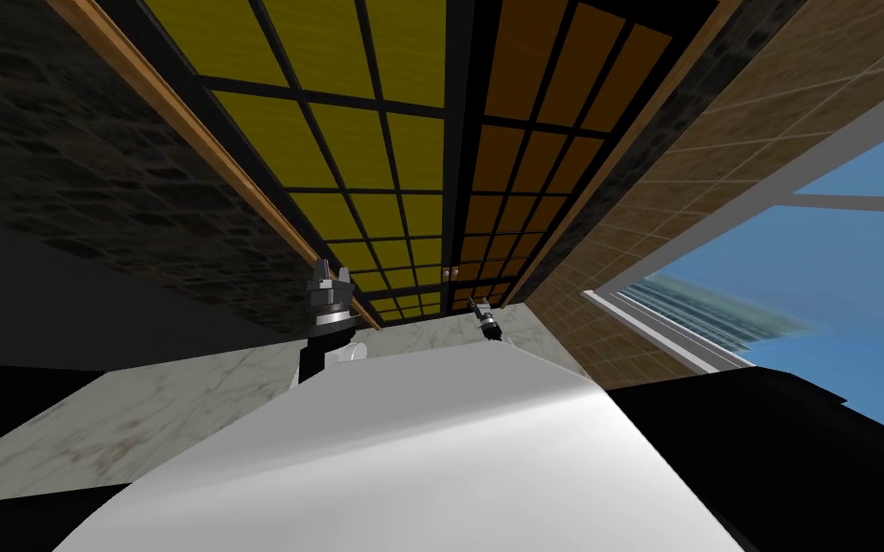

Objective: Pull the door open

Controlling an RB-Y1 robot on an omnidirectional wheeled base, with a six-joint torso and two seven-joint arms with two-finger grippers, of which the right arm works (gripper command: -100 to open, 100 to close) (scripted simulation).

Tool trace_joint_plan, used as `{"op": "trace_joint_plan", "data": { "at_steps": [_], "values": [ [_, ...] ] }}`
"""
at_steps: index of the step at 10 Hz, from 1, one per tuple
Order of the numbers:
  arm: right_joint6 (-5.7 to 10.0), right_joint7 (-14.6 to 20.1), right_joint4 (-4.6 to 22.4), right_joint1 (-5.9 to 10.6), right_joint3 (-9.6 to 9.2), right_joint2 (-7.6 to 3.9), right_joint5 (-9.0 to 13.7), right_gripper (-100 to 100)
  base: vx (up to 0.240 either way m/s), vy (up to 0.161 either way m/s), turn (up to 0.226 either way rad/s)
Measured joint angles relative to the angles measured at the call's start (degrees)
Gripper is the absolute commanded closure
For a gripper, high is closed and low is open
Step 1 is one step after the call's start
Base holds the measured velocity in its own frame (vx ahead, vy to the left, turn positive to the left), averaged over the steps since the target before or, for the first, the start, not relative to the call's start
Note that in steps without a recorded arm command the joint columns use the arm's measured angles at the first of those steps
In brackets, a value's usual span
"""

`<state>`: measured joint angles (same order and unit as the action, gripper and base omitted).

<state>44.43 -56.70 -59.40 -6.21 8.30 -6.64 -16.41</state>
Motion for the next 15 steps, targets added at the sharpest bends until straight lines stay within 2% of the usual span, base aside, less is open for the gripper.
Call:
{"op": "trace_joint_plan", "data": {
  "at_steps": [5, 7, 10, 13, 15],
  "values": [
    [2.29, -5.54, 7.01, 2.31, 0.63, -0.10, -1.33, -100, 0.141, 0.041, -0.028],
    [2.66, -7.35, 8.94, 3.09, 0.77, -0.19, -1.84, -100, 0.135, 0.039, -0.024],
    [4.11, -10.26, 12.63, 4.14, 1.10, -0.12, -2.51, -100, 0.180, 0.026, -0.022],
    [4.72, -12.69, 15.03, 5.14, 1.26, -0.05, -3.18, -100, 0.141, 0.023, -0.010],
    [5.03, -13.06, 15.98, 4.99, 1.69, -0.19, -3.05, -100, -0.121, -0.012, -0.027]
  ]
}}
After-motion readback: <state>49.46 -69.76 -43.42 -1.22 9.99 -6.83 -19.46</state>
